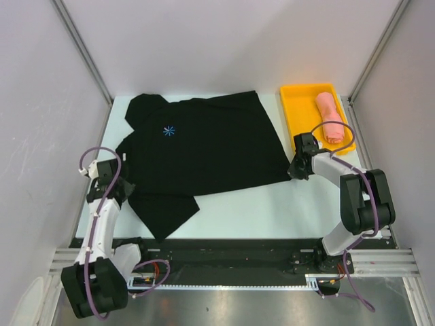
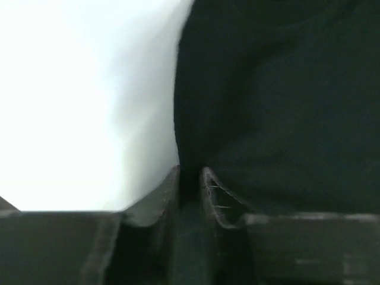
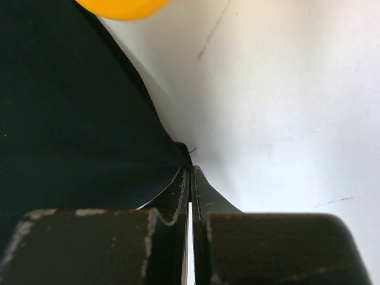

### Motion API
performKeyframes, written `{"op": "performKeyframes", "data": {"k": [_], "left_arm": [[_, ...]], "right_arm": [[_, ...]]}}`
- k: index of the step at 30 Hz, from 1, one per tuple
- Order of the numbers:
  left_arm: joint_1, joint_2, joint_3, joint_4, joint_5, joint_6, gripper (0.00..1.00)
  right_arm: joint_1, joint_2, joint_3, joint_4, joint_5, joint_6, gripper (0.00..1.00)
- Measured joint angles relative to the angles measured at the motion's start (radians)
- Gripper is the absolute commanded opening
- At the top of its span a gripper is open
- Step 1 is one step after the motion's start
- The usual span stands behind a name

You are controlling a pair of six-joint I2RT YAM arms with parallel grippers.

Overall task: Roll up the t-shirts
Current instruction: Flatten out the T-shirt at the center of the board.

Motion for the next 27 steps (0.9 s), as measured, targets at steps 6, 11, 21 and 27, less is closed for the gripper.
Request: {"op": "performKeyframes", "data": {"k": [6,11,21,27], "left_arm": [[-0.087,0.002,0.0,-0.007,0.049,0.021,0.68],[-0.437,-0.102,-0.002,-0.062,-0.027,-0.085,0.65],[-0.832,0.024,-0.145,-0.157,-0.113,-0.425,0.74],[-0.877,0.133,-0.141,-0.14,-0.145,-0.496,0.51]], "right_arm": [[0.026,-0.005,-0.009,0.003,0.017,-0.009,0.02],[0.066,-0.01,-0.009,0.022,0.009,-0.01,0.03],[0.069,-0.01,-0.01,0.056,-0.032,-0.018,0.02],[0.063,-0.01,-0.01,0.067,-0.053,-0.03,0.0]]}}
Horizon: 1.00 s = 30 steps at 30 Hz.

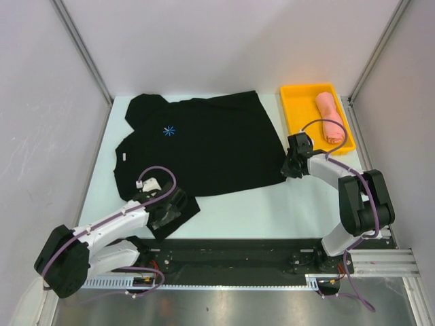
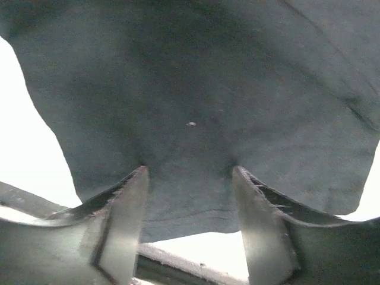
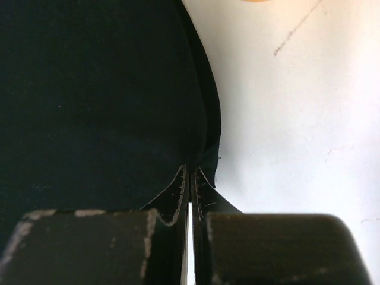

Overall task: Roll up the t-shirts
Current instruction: Flatten out the T-shirt at the center of the board.

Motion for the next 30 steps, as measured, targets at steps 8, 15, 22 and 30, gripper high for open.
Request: {"op": "performKeyframes", "data": {"k": [8,15,22,30], "left_arm": [[-0.016,-0.024,-0.008,-0.019,-0.043,-0.044,0.0],[-0.039,-0.226,0.104,-0.155,-0.063,-0.036,0.0],[-0.042,-0.395,0.237,-0.295,-0.073,0.025,0.0],[-0.042,-0.483,0.348,-0.447,-0.092,0.093,0.0]], "right_arm": [[-0.017,-0.001,0.0,0.008,-0.017,-0.002,0.0],[-0.018,-0.026,0.0,0.004,-0.018,-0.005,0.0],[-0.017,-0.057,-0.013,-0.007,0.001,-0.01,0.0],[-0.015,-0.177,-0.082,-0.051,0.035,-0.01,0.0]]}}
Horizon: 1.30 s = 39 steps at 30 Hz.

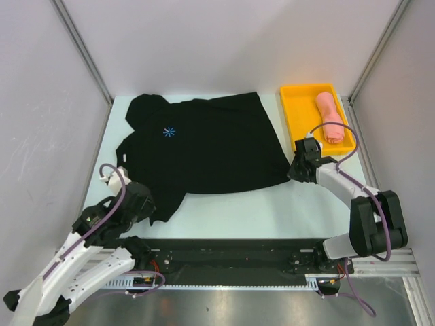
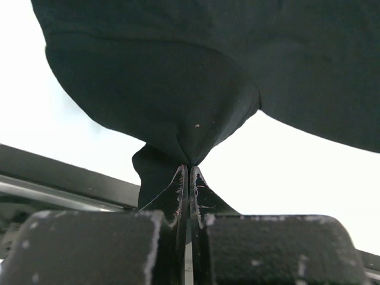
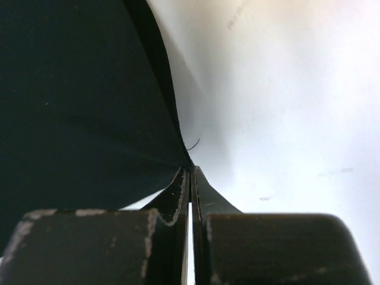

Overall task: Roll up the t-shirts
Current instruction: Flatten out the T-shirt at the center of the board.

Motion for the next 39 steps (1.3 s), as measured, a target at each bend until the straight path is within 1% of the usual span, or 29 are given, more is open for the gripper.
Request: {"op": "performKeyframes", "data": {"k": [5,11,12,14,17,21,25,28,34,35,36,38,39], "left_arm": [[0.0,-0.027,0.073,-0.058,-0.023,0.044,0.0],[0.0,-0.028,0.103,-0.071,-0.033,0.116,0.0],[0.0,-0.026,0.105,-0.071,-0.033,0.133,0.0],[0.0,-0.014,0.105,-0.065,-0.032,0.165,0.0],[0.0,0.02,0.107,-0.048,-0.031,0.207,0.0],[0.0,0.06,0.107,-0.018,-0.022,0.252,0.0],[0.0,0.072,0.107,0.005,-0.019,0.277,0.0],[0.0,0.074,0.107,0.014,-0.017,0.287,0.0],[0.0,0.074,0.107,0.016,-0.012,0.296,0.0],[0.0,0.074,0.107,0.017,-0.012,0.296,0.0],[0.0,0.074,0.107,0.018,-0.011,0.296,0.0],[0.0,0.074,0.107,0.018,-0.01,0.296,0.0],[0.0,0.074,0.107,0.018,-0.01,0.296,0.0]], "right_arm": [[0.002,-0.037,-0.043,-0.016,0.018,0.0,0.08],[0.0,-0.037,-0.049,-0.019,0.021,-0.001,0.32],[0.0,-0.036,-0.049,-0.018,0.02,-0.002,0.39],[0.0,-0.034,-0.049,-0.013,0.015,-0.003,0.44],[0.0,-0.021,-0.049,-0.002,0.007,-0.007,0.44],[-0.002,-0.01,-0.056,0.005,0.002,-0.004,0.35],[-0.005,-0.014,-0.099,0.014,-0.004,0.012,0.36],[-0.006,-0.021,-0.141,0.01,-0.005,0.022,0.39],[-0.007,-0.087,-0.198,0.029,-0.019,0.055,0.38],[-0.006,-0.092,-0.203,0.031,-0.023,0.058,0.37],[-0.003,-0.093,-0.206,0.033,-0.024,0.066,0.33],[0.004,-0.093,-0.207,0.038,-0.025,0.074,0.3],[0.009,-0.093,-0.209,0.041,-0.029,0.079,0.24]]}}
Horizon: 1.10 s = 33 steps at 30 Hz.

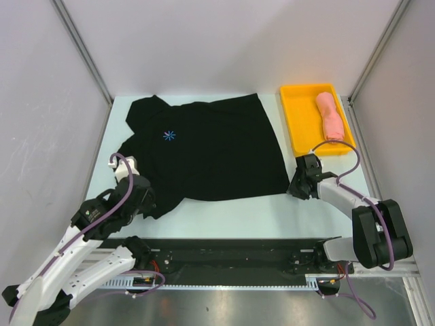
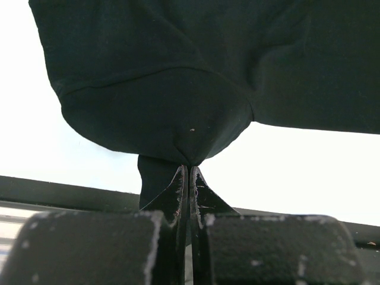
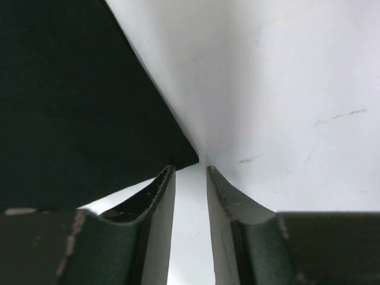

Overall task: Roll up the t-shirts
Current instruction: Flatten out the T-shirt at the center of the board.

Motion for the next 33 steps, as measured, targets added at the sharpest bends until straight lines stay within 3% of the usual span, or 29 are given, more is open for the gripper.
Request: {"op": "performKeyframes", "data": {"k": [6,16,19,20,23,33], "left_arm": [[0.0,0.0,0.0,0.0,0.009,0.0,0.0],[0.0,-0.026,-0.036,-0.012,0.072,-0.004,0.0],[0.0,-0.026,-0.072,-0.022,0.11,-0.005,0.0],[0.0,-0.026,-0.074,-0.027,0.117,-0.005,0.0],[0.0,-0.027,-0.074,-0.032,0.125,-0.005,0.0],[0.0,-0.032,-0.074,-0.034,0.128,-0.005,0.0]], "right_arm": [[0.004,0.001,-0.004,0.009,-0.002,0.015,0.0],[-0.087,-0.098,-0.004,-0.047,0.024,-0.027,0.0],[-0.107,-0.135,-0.004,-0.059,0.023,-0.043,0.14],[-0.105,-0.139,-0.004,-0.061,0.02,-0.046,0.23],[-0.068,-0.141,-0.004,-0.063,0.016,-0.046,0.34],[0.009,-0.036,-0.004,-0.013,0.021,-0.02,0.38]]}}
